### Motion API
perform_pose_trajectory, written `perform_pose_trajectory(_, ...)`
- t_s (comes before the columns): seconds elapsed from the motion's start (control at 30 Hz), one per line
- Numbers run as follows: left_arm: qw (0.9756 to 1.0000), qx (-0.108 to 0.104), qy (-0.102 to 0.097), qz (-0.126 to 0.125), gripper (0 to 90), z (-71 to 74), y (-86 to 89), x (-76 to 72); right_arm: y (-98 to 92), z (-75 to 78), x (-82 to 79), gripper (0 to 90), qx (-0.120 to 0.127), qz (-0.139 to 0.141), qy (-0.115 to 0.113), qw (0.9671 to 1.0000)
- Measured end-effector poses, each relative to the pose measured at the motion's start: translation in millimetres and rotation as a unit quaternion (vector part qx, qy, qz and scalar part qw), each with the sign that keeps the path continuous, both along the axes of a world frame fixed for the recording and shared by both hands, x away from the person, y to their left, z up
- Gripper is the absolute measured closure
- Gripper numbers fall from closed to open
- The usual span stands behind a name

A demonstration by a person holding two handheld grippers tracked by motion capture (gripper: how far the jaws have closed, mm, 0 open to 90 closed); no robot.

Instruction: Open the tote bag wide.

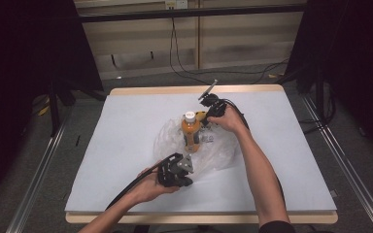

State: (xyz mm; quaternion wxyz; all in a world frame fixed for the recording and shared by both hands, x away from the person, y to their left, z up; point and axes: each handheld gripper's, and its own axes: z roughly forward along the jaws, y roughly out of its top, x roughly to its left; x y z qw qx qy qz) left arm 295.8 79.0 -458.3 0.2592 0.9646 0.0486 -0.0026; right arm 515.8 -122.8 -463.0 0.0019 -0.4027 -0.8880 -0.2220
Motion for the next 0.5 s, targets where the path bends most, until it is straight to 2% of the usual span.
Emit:
perform_pose_trajectory(0.07,0.9999,0.001,-0.012,0.001,90.0,-0.1,-0.5,-6.3,-1.7,0.0,4.2,90.0,-0.003,-0.009,0.001,1.0000)
perform_pose_trajectory(0.13,0.9999,0.004,-0.014,-0.003,90.0,0.3,-0.4,-7.4,-1.0,1.4,8.8,90.0,-0.016,-0.014,0.003,0.9998)
perform_pose_trajectory(0.17,0.9999,0.002,-0.011,-0.003,90.0,0.0,-0.1,-7.3,-0.8,1.5,10.3,90.0,-0.020,-0.018,-0.002,0.9996)
perform_pose_trajectory(0.2,0.9999,0.003,-0.013,-0.006,90.0,0.2,0.2,-5.8,-1.7,1.9,12.8,90.0,-0.037,-0.025,-0.011,0.9989)
perform_pose_trajectory(0.3,0.9999,-0.009,0.007,-0.001,90.0,-1.0,3.8,-1.9,-4.3,0.7,14.9,90.0,-0.027,-0.028,-0.011,0.9992)
perform_pose_trajectory(0.33,0.9999,-0.015,0.007,-0.001,90.0,-1.7,5.1,-0.8,-4.4,0.8,14.4,90.0,-0.024,-0.028,-0.011,0.9993)
perform_pose_trajectory(0.4,0.9995,-0.021,0.023,-0.003,90.0,-1.9,6.5,1.7,-3.8,1.0,12.2,90.0,-0.028,-0.029,-0.017,0.9990)
perform_pose_trajectory(0.43,0.9995,-0.023,0.019,0.004,90.0,-1.4,7.0,2.4,-3.8,1.4,11.2,90.0,-0.027,-0.027,-0.016,0.9991)
perform_pose_trajectory(0.47,0.9992,-0.036,0.015,0.012,90.0,-0.1,7.7,3.4,-4.3,0.3,10.3,90.0,-0.018,-0.021,-0.020,0.9994)
perform_pose_trajectory(0.5,0.9982,-0.053,0.025,0.015,90.0,2.5,8.8,5.7,-3.4,1.2,8.5,90.0,-0.012,-0.017,-0.012,0.9997)
